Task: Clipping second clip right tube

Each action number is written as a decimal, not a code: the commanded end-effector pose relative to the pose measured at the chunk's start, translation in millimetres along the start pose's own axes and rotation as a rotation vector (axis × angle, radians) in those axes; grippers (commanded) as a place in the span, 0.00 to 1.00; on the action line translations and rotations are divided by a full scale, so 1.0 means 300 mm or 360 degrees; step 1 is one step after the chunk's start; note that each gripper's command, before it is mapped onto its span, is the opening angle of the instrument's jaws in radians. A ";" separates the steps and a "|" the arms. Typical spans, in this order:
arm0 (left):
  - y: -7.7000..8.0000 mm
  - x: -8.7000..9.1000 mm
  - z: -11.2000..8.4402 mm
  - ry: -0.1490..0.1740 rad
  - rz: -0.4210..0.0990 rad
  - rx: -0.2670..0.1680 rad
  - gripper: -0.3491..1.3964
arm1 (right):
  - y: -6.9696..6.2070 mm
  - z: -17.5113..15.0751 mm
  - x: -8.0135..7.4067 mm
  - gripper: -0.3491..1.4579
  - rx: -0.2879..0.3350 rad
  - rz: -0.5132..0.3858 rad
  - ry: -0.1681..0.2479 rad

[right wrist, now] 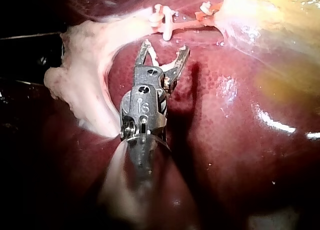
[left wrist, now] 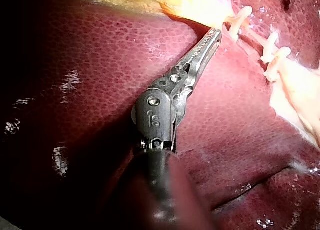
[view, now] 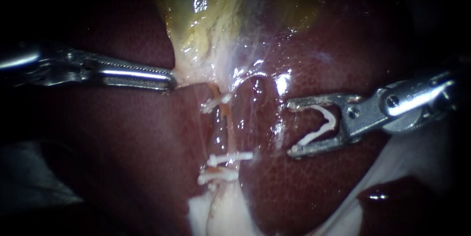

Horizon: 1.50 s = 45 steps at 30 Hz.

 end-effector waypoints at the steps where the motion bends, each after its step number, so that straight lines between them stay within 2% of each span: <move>1: 0.0005 0.0009 -0.0012 0.0000 -0.0002 -0.0001 0.00 | 0.0000 0.000 0.0000 0.47 0.0000 -0.0002 0.0000; 6: 0.0028 0.0069 -0.0099 0.0002 -0.0018 -0.0022 0.00 | 0.0002 0.000 0.0003 0.47 -0.0001 -0.0001 0.0000; 8: 0.0043 0.0112 -0.0155 0.0027 -0.0040 -0.0011 0.00 | 0.0003 0.001 0.0005 0.47 -0.0004 0.0000 0.0004; 11: 0.0071 0.0174 -0.0222 0.0066 -0.0022 -0.0002 0.00 | 0.0004 0.001 0.0006 0.47 -0.0005 0.0000 0.0004; 14: 0.0100 0.0214 -0.0251 0.0085 0.0004 0.0003 0.00 | 0.0006 0.002 0.0009 0.47 -0.0009 0.0001 0.0007; 17: 0.0116 0.0215 -0.0245 0.0086 0.0004 0.0009 0.00 | 0.0010 0.004 0.0016 0.47 -0.0014 0.0013 0.0021; 22: 0.0111 0.0202 -0.0236 0.0086 0.0007 0.0011 0.00 | 0.0023 0.013 0.0019 0.47 0.0023 0.0207 0.0079; 29: 0.0110 0.0202 -0.0236 0.0086 0.0007 0.0011 0.00 | 0.0046 0.028 -0.0019 0.47 0.0113 0.0431 0.0124; 32: 0.0110 0.0202 -0.0236 0.0086 0.0007 0.0011 0.00 | 0.0063 0.034 -0.0030 0.47 0.0176 0.0519 0.0171; 36: 0.0110 0.0202 -0.0236 0.0086 0.0007 0.0011 0.00 | 0.0080 0.041 -0.0041 0.47 0.0201 0.0589 0.0181; 42: 0.0110 0.0202 -0.0236 0.0086 0.0007 0.0011 0.00 | 0.0089 0.050 -0.0067 0.47 0.0253 0.0706 0.0231; 45: 0.0110 0.0202 -0.0236 0.0086 0.0007 0.0011 0.00 | 0.0090 0.054 -0.0076 0.47 0.0284 0.0756 0.0280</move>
